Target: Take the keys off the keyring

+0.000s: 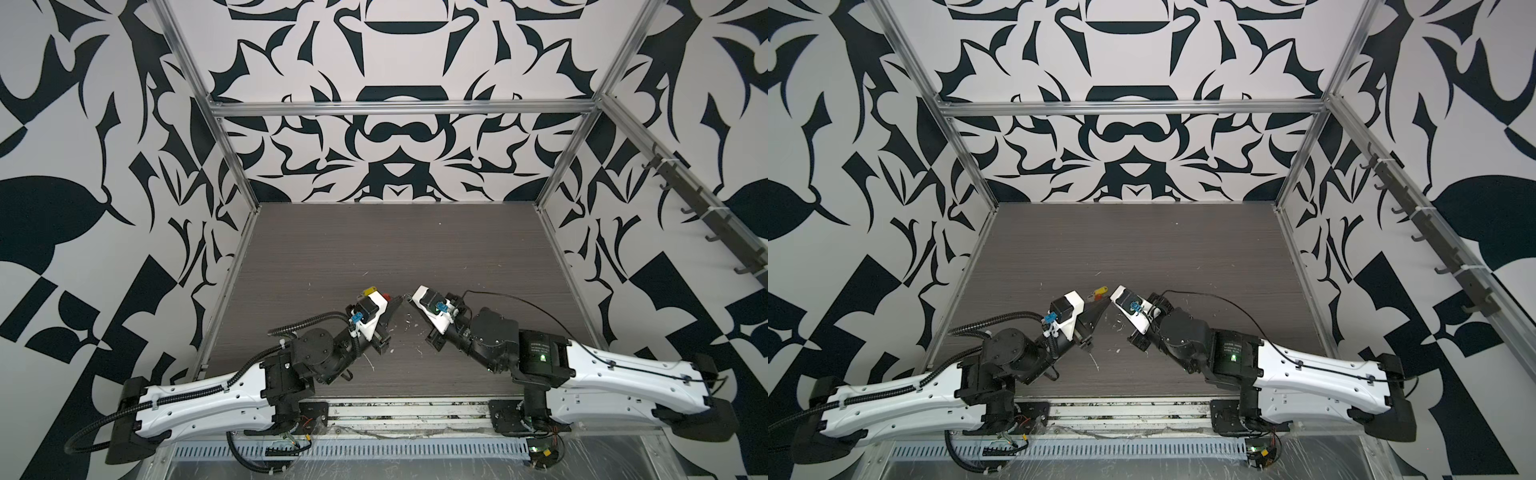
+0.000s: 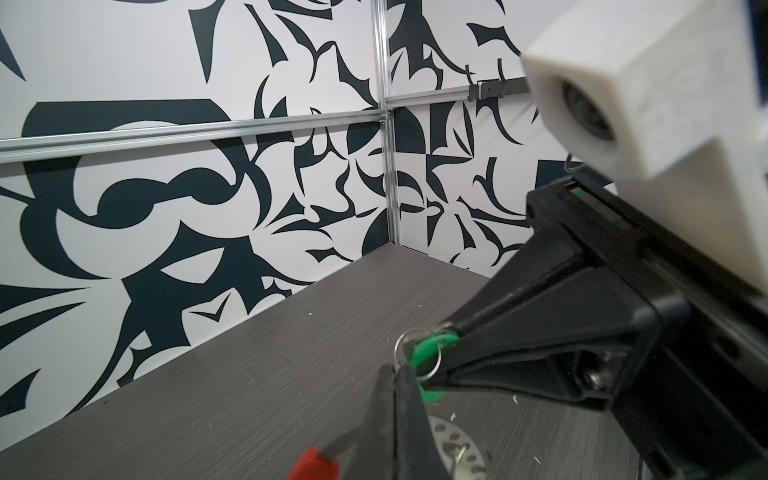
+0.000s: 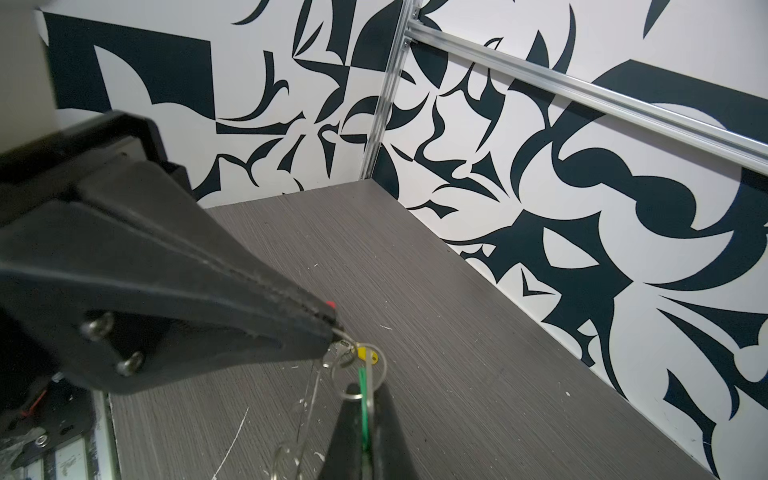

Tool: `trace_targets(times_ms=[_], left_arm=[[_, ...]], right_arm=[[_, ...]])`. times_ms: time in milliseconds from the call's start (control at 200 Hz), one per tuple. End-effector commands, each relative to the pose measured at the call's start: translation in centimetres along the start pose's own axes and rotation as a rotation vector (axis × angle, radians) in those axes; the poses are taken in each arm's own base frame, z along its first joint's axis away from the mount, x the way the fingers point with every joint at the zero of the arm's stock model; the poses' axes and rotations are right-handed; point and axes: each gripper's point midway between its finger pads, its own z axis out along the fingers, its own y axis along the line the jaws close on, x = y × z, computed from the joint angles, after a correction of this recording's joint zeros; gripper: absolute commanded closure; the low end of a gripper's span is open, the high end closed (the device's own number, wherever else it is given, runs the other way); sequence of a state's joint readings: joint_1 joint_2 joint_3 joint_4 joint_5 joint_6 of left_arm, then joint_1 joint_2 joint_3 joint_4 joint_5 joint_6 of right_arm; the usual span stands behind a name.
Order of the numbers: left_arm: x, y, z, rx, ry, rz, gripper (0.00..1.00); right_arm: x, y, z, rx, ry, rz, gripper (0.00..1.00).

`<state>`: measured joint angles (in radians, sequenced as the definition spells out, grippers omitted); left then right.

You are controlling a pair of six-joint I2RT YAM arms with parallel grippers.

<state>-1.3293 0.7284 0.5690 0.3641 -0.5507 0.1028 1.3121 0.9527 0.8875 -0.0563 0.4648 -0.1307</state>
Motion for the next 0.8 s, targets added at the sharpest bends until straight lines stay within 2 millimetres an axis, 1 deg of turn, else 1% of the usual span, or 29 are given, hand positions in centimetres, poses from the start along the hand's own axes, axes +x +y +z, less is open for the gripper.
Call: trace_targets(times_ms=[0, 325, 450, 595, 795], left_arm=[[-1.7, 1.9, -0.1, -0.103, -0.022, -0.045, 1.0], [-1.3, 4.1, 0.4, -0.255, 0.037, -0.056, 1.0], [-1.1, 4.4, 0.5, -0.284, 0.053, -0.055, 1.0], [-1.1, 5.2, 0.4, -0.338, 0.065, -0.056, 1.0], [-1.3, 6.0, 0.0, -0.379, 0.057, -0.064, 1.0]], right_arm=[[-3.2, -1.1, -1.1, 0.025, -0.08, 0.048, 1.0], [-3.0, -1.1, -1.4, 0.032, -0.075, 0.056, 1.0], [-3.0, -1.1, -1.5, 0.036, -0.071, 0.053, 1.0], [-2.7, -1.1, -1.6, 0.039, -0.062, 0.054, 1.0], [-1.9, -1.3, -1.8, 0.053, -0.045, 0.068, 1.0]])
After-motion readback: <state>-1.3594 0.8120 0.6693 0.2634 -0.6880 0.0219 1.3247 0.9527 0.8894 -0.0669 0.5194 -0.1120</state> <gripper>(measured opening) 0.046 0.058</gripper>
